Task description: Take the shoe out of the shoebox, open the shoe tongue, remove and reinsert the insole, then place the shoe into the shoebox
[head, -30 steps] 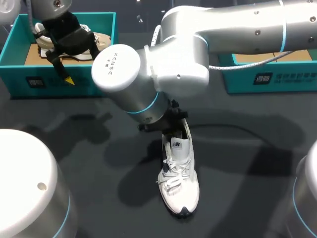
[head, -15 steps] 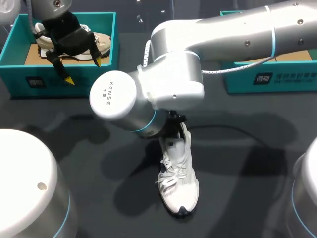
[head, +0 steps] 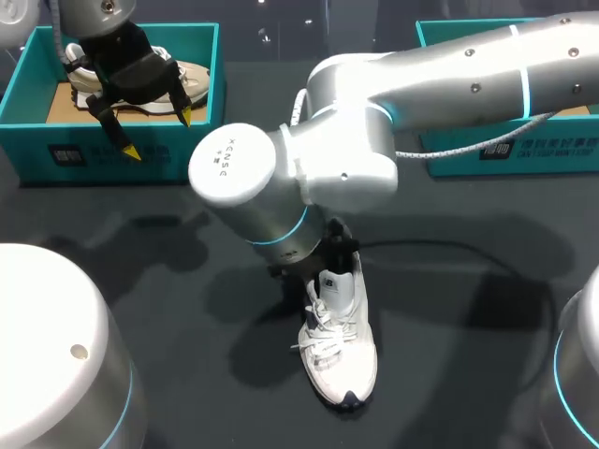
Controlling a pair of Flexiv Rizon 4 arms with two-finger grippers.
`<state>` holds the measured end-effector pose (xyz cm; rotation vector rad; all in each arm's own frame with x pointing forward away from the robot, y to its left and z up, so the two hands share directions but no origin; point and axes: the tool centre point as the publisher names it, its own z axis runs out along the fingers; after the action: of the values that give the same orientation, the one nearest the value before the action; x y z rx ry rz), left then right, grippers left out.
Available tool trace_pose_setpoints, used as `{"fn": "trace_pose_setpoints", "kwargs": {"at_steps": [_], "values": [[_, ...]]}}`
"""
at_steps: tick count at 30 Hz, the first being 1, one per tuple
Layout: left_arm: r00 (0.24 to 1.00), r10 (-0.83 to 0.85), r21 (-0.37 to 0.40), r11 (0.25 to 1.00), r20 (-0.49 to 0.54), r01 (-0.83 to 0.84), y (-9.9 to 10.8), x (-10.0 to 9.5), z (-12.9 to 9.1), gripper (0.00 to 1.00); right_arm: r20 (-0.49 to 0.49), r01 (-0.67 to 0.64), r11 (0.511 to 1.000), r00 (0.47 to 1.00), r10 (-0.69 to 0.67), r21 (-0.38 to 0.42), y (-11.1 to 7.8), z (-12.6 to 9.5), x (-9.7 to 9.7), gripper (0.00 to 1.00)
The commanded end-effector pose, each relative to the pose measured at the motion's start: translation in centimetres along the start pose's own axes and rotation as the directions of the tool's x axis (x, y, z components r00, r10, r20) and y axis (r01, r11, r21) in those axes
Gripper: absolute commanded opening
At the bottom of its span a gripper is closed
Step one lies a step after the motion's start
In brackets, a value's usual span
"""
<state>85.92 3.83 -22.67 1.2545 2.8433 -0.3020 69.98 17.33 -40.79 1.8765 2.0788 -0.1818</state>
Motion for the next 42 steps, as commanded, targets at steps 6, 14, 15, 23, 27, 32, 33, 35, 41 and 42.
{"fn": "trace_pose_setpoints", "kwargs": {"at_steps": [6,14,15,23,27,32,33,35,41,42], "values": [[1.000,0.001,-0.002,1.000,-0.001,-0.001,0.0,0.0,0.0,1.00,-0.039,-0.480,0.875,0.875,0.482,0.056,-5.8,3.5,0.3,0.00],[1.000,0.001,-0.002,1.000,-0.001,-0.001,0.0,0.0,0.0,1.00,-0.027,-0.437,0.899,0.899,0.437,0.021,-3.3,-1.2,-0.3,0.00],[1.000,0.001,-0.002,1.000,-0.001,-0.001,0.0,0.0,0.0,1.00,-0.024,-0.428,0.904,0.903,0.428,0.009,-2.8,-1.9,-0.3,0.00],[1.000,0.001,-0.002,1.000,-0.001,-0.001,0.0,0.0,0.0,1.00,-0.027,-0.392,0.920,0.920,0.391,-0.029,0.3,-5.2,-0.7,0.00],[1.000,0.001,-0.002,1.000,-0.001,-0.001,0.0,0.0,0.0,1.00,-0.036,-0.386,0.922,0.922,0.385,-0.029,0.9,-5.1,-1.0,0.00],[1.000,0.001,-0.002,1.000,-0.001,-0.001,0.0,0.0,0.0,1.00,-0.053,-0.389,0.921,0.920,0.389,0.007,1.0,-4.9,-1.4,0.00],[1.000,0.001,-0.002,1.000,-0.001,-0.001,0.0,0.0,0.0,1.00,-0.057,-0.392,0.920,0.918,0.392,0.015,0.9,-4.9,-1.6,0.00],[1.000,0.001,-0.002,1.000,-0.001,-0.001,0.0,0.0,0.0,1.00,-0.070,-0.395,0.918,0.915,0.397,0.036,0.9,-5.0,-1.7,0.00],[1.000,0.001,-0.002,1.000,-0.001,-0.001,0.0,0.0,0.0,1.00,-0.086,-0.366,0.926,0.923,0.374,0.093,0.9,-5.4,-1.9,0.26],[1.000,0.001,-0.002,1.000,-0.001,-0.001,0.0,0.0,0.0,1.00,-0.084,-0.361,0.927,0.926,0.369,0.099,0.9,-5.4,-1.9,0.27]]}}
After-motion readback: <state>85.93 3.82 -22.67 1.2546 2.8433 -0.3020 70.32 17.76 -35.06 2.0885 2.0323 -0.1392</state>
